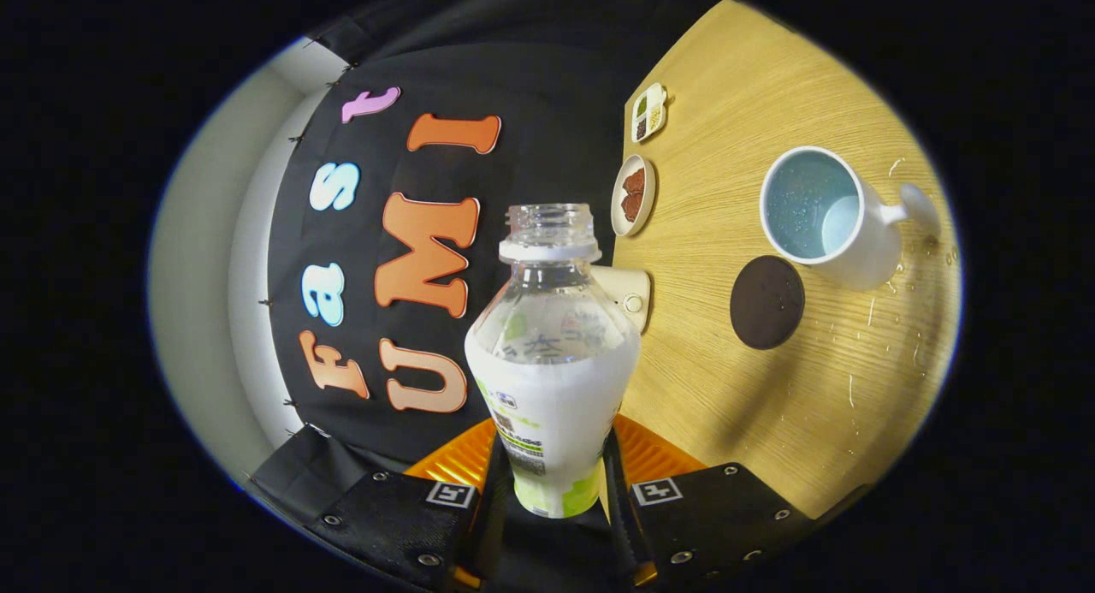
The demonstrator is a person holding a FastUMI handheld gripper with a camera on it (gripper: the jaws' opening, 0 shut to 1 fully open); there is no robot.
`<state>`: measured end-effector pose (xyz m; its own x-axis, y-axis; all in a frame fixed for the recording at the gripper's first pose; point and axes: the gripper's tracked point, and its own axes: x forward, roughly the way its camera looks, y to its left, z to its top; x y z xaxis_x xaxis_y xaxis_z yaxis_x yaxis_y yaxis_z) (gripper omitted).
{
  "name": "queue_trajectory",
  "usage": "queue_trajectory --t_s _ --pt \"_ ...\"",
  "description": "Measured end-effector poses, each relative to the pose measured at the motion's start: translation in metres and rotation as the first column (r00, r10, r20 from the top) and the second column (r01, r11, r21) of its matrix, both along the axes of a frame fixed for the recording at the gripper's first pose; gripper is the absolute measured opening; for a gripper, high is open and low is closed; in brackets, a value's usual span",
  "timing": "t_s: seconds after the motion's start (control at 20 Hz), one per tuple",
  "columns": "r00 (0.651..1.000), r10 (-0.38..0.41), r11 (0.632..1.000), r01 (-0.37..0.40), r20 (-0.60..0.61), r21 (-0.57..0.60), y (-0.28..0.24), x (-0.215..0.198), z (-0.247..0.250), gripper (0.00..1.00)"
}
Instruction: Take the bottle from table, then pour the juice into the cup, finally place the bottle on the coaster
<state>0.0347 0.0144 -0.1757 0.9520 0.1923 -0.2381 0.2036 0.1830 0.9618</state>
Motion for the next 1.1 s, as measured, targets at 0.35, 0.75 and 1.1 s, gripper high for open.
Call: queue_trajectory --t_s 0.35,0.75,1.1 --pt "0.999 -0.013 0.995 0.016 -0.034 0.103 -0.004 0.002 0.001 0.52" --pt "0.996 -0.041 0.98 0.056 -0.081 0.193 -0.017 0.005 -0.006 0.52" --pt "0.992 -0.049 0.959 0.079 -0.114 0.271 -0.014 0.006 -0.016 0.52"
